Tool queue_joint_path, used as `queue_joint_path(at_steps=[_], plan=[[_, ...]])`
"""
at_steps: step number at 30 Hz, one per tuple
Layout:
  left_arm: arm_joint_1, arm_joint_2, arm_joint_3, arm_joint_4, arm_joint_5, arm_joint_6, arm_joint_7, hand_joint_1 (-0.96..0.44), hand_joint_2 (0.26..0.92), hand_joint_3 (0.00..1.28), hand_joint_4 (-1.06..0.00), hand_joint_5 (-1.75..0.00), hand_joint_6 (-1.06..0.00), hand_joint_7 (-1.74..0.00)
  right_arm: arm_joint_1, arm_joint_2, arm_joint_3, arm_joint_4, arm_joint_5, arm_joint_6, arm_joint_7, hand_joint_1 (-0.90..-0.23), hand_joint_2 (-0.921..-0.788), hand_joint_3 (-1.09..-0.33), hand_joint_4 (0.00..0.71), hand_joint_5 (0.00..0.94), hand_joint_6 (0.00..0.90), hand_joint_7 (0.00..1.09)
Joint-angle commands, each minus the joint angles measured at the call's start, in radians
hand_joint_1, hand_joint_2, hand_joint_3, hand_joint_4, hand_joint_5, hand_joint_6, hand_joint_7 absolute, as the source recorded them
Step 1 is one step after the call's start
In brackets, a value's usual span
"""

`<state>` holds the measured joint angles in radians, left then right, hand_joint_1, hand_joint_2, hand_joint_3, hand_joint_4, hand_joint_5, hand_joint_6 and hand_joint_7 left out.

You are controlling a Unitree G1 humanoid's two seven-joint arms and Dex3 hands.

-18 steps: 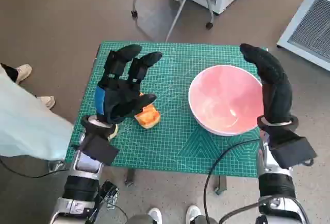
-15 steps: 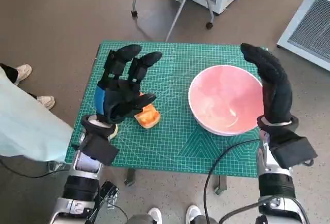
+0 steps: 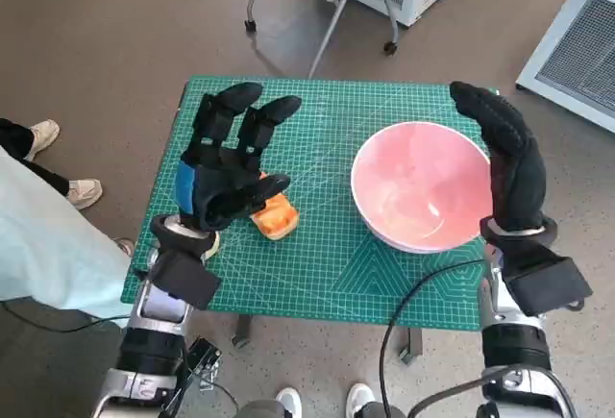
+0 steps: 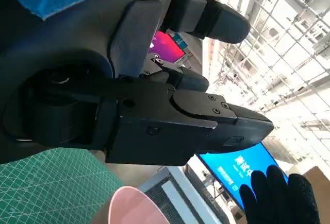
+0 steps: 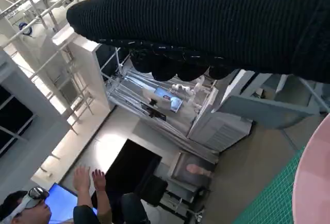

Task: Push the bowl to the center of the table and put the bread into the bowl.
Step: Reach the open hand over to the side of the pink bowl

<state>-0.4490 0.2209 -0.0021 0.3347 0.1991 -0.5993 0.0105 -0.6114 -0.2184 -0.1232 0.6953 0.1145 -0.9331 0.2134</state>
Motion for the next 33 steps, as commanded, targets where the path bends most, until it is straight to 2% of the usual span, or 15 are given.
queue_joint_path(at_steps=[1, 8, 16, 18, 20, 25, 30, 33], plan=[[-0.005, -0.007, -0.003, -0.009, 0.012, 0.004, 0.018, -0.06, 0.92, 0.06, -0.07, -0.93, -0.14, -0.95, 0.026, 0.005, -0.005, 0.0, 0.004, 0.005, 0.005, -0.561, -0.921, -0.815, 0.329, 0.004, -0.001, 0.82], [-0.003, -0.008, -0.005, -0.01, 0.018, 0.008, 0.023, -0.06, 0.919, 0.06, -0.07, -0.93, -0.14, -0.95, 0.032, -0.006, -0.015, 0.017, 0.016, -0.008, 0.015, -0.56, -0.921, -0.813, 0.329, 0.004, -0.001, 0.81], [-0.002, -0.002, -0.001, -0.001, 0.033, 0.008, 0.033, -0.07, 0.917, 0.06, -0.07, -0.92, -0.15, -0.94, 0.002, -0.06, -0.078, 0.16, 0.069, -0.049, 0.06, -0.54, -0.921, -0.812, 0.328, 0.003, 0.002, 0.8], [-0.002, 0.0, 0.0, 0.001, 0.037, 0.007, 0.037, -0.07, 0.917, 0.06, -0.08, -0.92, -0.15, -0.94, -0.007, -0.074, -0.096, 0.204, 0.064, -0.057, 0.048, -0.535, -0.921, -0.815, 0.327, 0.002, 0.002, 0.8], [-0.001, 0.001, 0.0, 0.002, 0.039, 0.006, 0.039, -0.07, 0.917, 0.06, -0.08, -0.91, -0.15, -0.94, -0.014, -0.087, -0.112, 0.243, 0.048, -0.064, 0.024, -0.528, -0.921, -0.824, 0.326, 0.002, 0.002, 0.79], [0.003, 0.007, 0.002, 0.005, 0.041, 0.006, 0.045, -0.07, 0.92, 0.06, -0.1, -0.88, -0.15, -0.93, -0.019, -0.11, -0.143, 0.328, -0.007, -0.059, -0.091, -0.531, -0.921, -0.853, 0.329, 0.003, 0.006, 0.8], [0.003, 0.009, 0.003, 0.01, 0.042, 0.006, 0.051, -0.07, 0.921, 0.06, -0.1, -0.87, -0.16, -0.92, -0.023, -0.12, -0.148, 0.398, -0.051, -0.035, -0.192, -0.534, -0.921, -0.87, 0.34, 0.009, 0.009, 0.8], [0.002, 0.011, 0.003, 0.014, 0.04, 0.009, 0.051, -0.07, 0.921, 0.06, -0.11, -0.86, -0.16, -0.92, -0.032, -0.117, -0.155, 0.443, -0.05, 0.0, -0.22, -0.536, -0.921, -0.876, 0.344, 0.01, 0.009, 0.81]])
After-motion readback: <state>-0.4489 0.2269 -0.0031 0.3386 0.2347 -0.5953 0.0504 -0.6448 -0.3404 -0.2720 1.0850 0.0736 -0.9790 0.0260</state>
